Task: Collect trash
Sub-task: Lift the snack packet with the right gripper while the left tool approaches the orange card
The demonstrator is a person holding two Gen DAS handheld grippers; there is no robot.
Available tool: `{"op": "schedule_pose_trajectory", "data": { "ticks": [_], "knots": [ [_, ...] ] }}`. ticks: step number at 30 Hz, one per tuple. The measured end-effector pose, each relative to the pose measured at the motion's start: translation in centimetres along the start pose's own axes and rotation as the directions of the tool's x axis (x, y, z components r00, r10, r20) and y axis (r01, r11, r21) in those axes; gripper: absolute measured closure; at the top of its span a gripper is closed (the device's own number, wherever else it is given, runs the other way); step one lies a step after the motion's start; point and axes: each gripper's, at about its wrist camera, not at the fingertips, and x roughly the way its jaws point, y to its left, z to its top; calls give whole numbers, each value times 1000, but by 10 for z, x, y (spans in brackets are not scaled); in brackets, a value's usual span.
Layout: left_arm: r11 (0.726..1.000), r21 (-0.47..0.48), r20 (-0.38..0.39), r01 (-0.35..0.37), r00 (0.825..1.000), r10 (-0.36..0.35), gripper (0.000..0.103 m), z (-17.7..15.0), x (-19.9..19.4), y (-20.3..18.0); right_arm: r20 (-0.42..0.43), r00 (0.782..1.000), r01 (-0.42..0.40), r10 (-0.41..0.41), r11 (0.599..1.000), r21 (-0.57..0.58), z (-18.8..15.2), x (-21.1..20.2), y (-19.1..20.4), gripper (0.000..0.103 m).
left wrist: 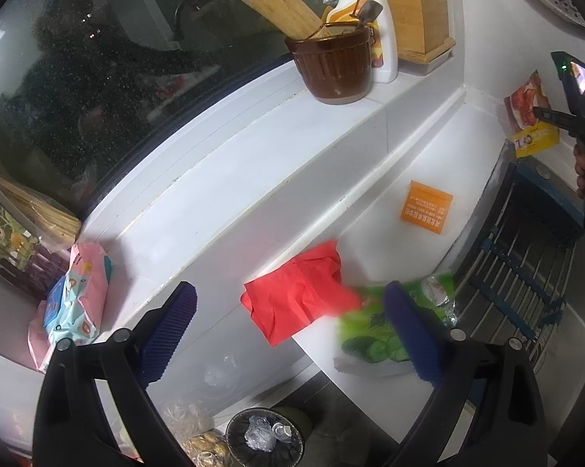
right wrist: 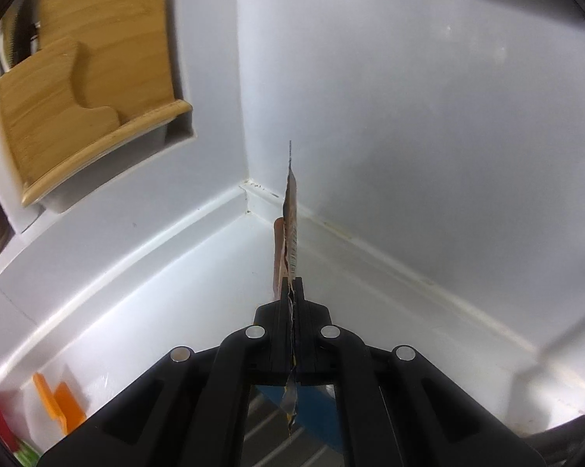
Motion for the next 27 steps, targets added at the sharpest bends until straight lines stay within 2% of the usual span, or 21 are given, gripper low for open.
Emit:
{"op": "schedule_pose_trajectory", "data": {
  "ticks": [3, 6, 7, 12, 17, 24, 27],
  "knots": [
    [1000, -4, -2, -3, 1000, 3, 9, -4, -1, 2, 23, 1000, 13, -12, 1000, -15, 2, -10, 3, 103],
    [1000, -5, 0, -10, 1000, 10, 9, -5, -3, 3, 41, 999, 6, -5, 1000, -23, -2, -44, -3, 103],
    [1000, -1, 3, -15, 1000, 15, 9, -5, -3, 2, 47, 999, 5, -4, 1000, -27, -9, -70, -12, 103],
    [1000, 19, 20, -10, 1000, 9, 9, 0, -4, -11, 67, 998, 5, -1, 998, -55, -11, -100, -11, 103],
    [995, 20, 40, 96, 995, -96, 9, 13, 3, -31, 84, 996, -15, 22, 996, -86, -17, -128, -8, 103],
    [993, 57, 25, 103, 994, -104, 9, 37, 34, -64, 112, 993, -34, 44, 995, -95, -27, -178, -18, 103],
    [983, 78, 14, 167, 986, -169, 9, 45, 49, -78, 119, 992, -39, 50, 995, -89, -30, -193, -22, 103]
  ]
}}
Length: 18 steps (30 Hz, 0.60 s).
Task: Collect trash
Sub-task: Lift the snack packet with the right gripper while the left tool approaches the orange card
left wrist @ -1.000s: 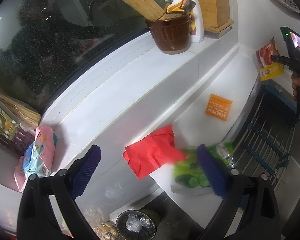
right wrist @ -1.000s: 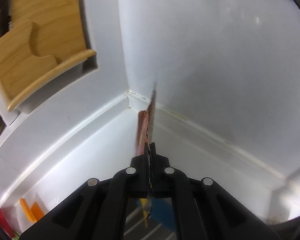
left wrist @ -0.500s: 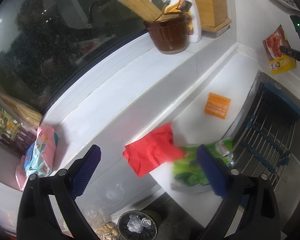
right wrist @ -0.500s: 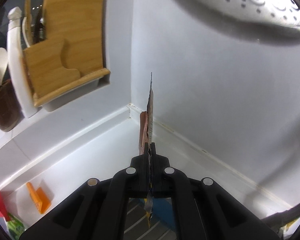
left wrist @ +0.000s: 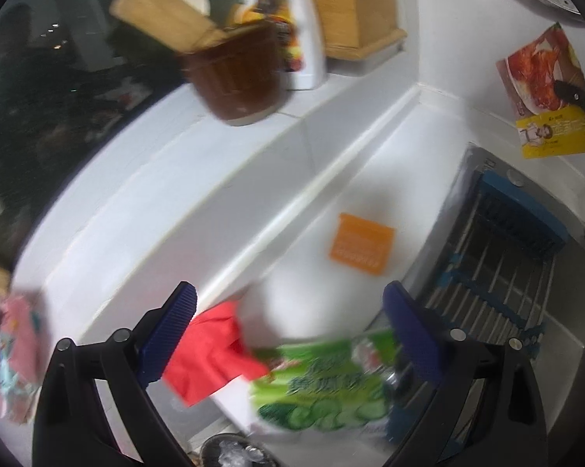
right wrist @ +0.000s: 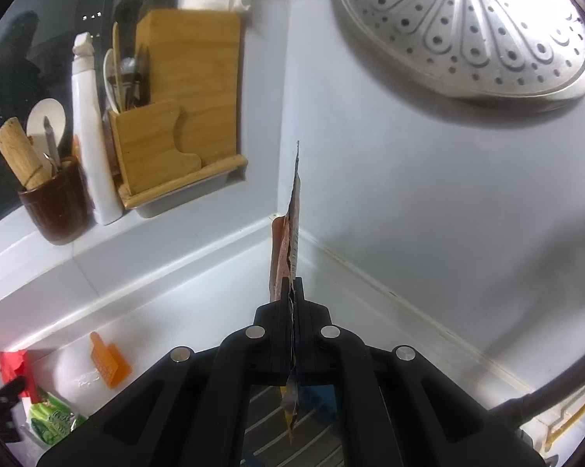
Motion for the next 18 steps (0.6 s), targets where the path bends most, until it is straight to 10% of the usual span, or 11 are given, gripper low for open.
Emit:
{"op": "schedule_pose_trajectory", "data": {
  "ticks": [18],
  "knots": [
    [953, 77, -74, 292, 955, -286, 9, 28, 103, -26, 4, 999, -36, 36, 999, -16, -7, -9, 9, 103]
  ]
}}
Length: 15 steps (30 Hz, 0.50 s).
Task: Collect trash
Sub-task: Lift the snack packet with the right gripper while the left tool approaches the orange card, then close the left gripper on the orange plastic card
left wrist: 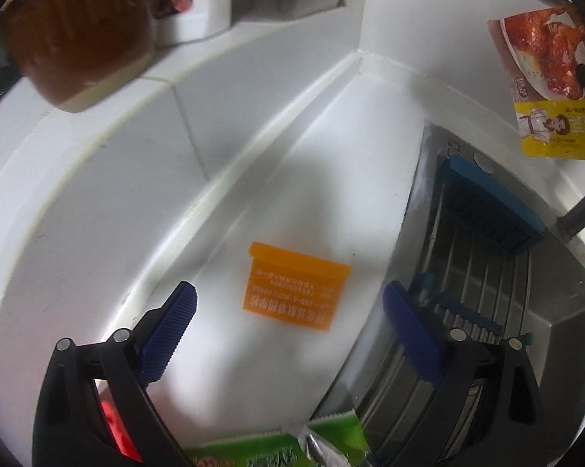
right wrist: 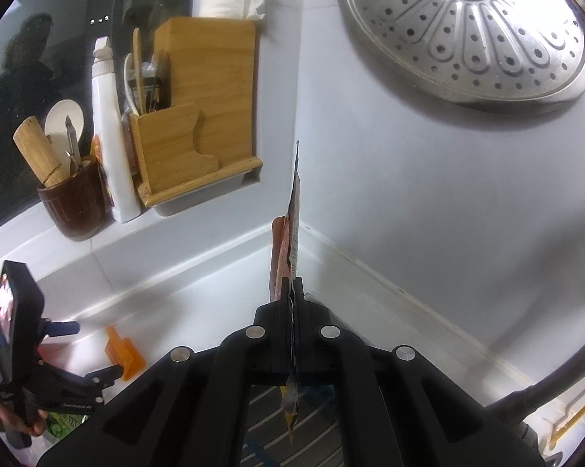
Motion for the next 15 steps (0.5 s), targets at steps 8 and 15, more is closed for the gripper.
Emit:
{"op": "schedule_pose_trajectory", "data": {
  "ticks": [8, 15],
  "knots": [
    [996, 88, -15, 32, 999, -30, 9, 5, 22, -4, 0, 1000, -1, 1, 1000, -3, -1, 3, 4, 103],
    [993, 116, -44, 14, 999, -9, 9, 5, 44, -8, 2, 1000, -3, 3, 1000, 0, 1, 3, 6, 103]
  ]
}}
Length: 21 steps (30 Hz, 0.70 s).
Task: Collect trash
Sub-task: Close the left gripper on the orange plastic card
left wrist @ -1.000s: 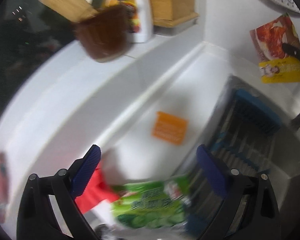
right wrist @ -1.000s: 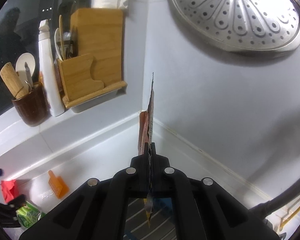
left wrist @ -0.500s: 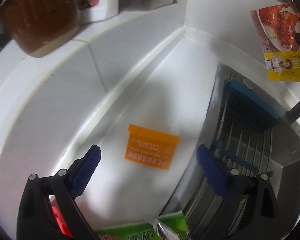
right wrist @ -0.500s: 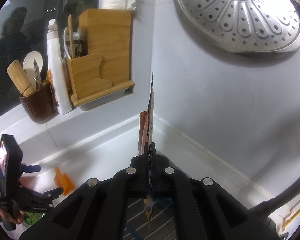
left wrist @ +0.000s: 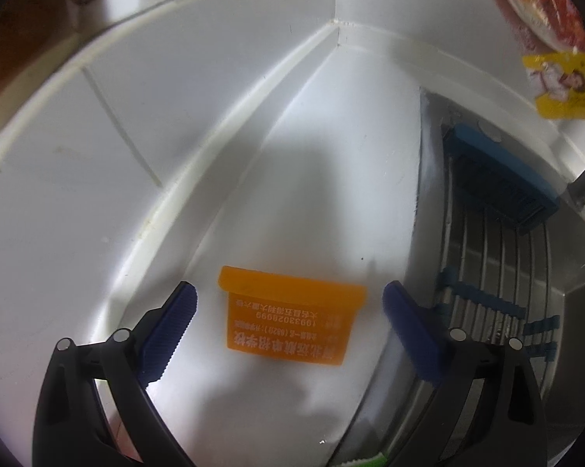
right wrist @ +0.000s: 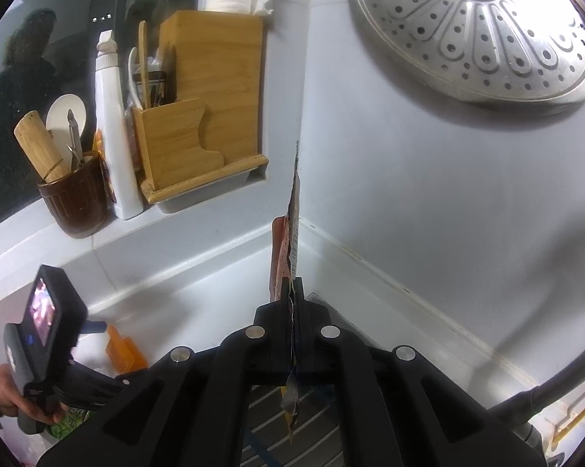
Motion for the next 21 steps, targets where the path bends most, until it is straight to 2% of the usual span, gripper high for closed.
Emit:
{"op": "schedule_pose_trajectory", "data": {
  "ticks": [6, 7, 8, 9, 10, 14, 21],
  "knots": [
    [1000, 5, 20, -10, 1000, 10, 12, -3, 2, -1, -4, 1000, -5, 5, 1000, -4, 0, 1, 0, 103],
    [1000, 0, 22, -9, 1000, 9, 17, -3, 3, 1, -4, 1000, -4, 4, 1000, -4, 0, 1, 0, 103],
    [1000, -5, 13, -3, 1000, 3, 30, -4, 3, 3, -5, 1000, -5, 5, 1000, -2, -1, 0, 0, 103],
    [1000, -18, 18, 15, 1000, -15, 39, -5, 2, 6, -5, 1000, -5, 5, 1000, 0, -1, 0, -1, 103],
    [1000, -21, 24, 8, 1000, -8, 44, -3, 2, 7, -4, 1000, -3, 3, 1000, 2, -1, 0, -1, 103],
    [999, -36, 16, 21, 1000, -20, 44, 1, 2, 10, 0, 1000, 5, -5, 1000, 9, -2, -4, -6, 103],
    [997, -78, 50, -11, 999, 15, 44, 6, -11, 10, -9, 1000, 28, -28, 999, 20, -5, -6, -12, 103]
  ]
}}
